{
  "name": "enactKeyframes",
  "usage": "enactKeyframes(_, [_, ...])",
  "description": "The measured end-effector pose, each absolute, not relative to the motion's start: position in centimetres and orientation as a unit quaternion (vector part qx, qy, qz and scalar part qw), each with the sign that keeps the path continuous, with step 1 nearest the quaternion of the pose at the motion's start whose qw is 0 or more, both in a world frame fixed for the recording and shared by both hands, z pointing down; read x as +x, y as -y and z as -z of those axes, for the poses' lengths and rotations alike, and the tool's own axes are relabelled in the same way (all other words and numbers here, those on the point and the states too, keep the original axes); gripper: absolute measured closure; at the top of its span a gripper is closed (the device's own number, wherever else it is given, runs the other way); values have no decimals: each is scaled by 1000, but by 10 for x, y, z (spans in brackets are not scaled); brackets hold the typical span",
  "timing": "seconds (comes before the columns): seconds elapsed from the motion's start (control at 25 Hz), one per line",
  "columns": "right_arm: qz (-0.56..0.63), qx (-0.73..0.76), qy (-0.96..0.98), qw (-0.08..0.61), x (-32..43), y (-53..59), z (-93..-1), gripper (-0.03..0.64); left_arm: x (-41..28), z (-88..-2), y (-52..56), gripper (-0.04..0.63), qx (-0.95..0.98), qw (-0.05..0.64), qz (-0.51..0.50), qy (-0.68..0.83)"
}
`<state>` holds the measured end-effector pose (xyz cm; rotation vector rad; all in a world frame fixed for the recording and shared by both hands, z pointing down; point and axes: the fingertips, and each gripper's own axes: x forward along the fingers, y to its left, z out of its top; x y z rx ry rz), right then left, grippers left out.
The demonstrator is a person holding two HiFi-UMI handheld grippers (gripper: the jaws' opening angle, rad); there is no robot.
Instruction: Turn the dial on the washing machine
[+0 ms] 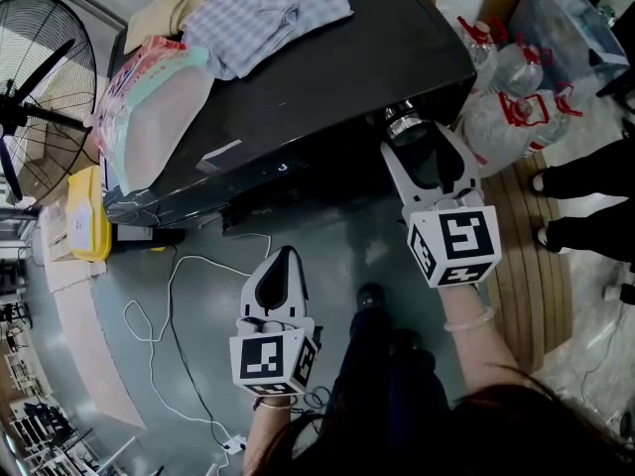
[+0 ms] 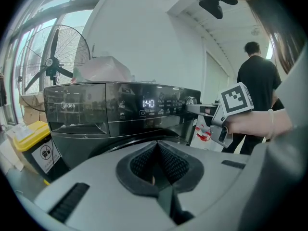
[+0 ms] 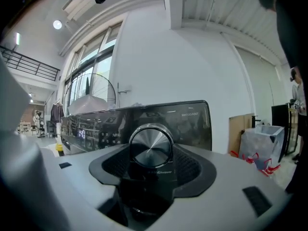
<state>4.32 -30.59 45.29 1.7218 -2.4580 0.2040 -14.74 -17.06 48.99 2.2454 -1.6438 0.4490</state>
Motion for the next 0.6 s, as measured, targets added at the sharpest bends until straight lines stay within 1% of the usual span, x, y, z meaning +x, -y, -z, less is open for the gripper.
enactKeyframes(0.6, [-159, 569, 807, -17, 45, 306, -452, 322, -148, -492, 173, 578, 788, 163, -157, 573])
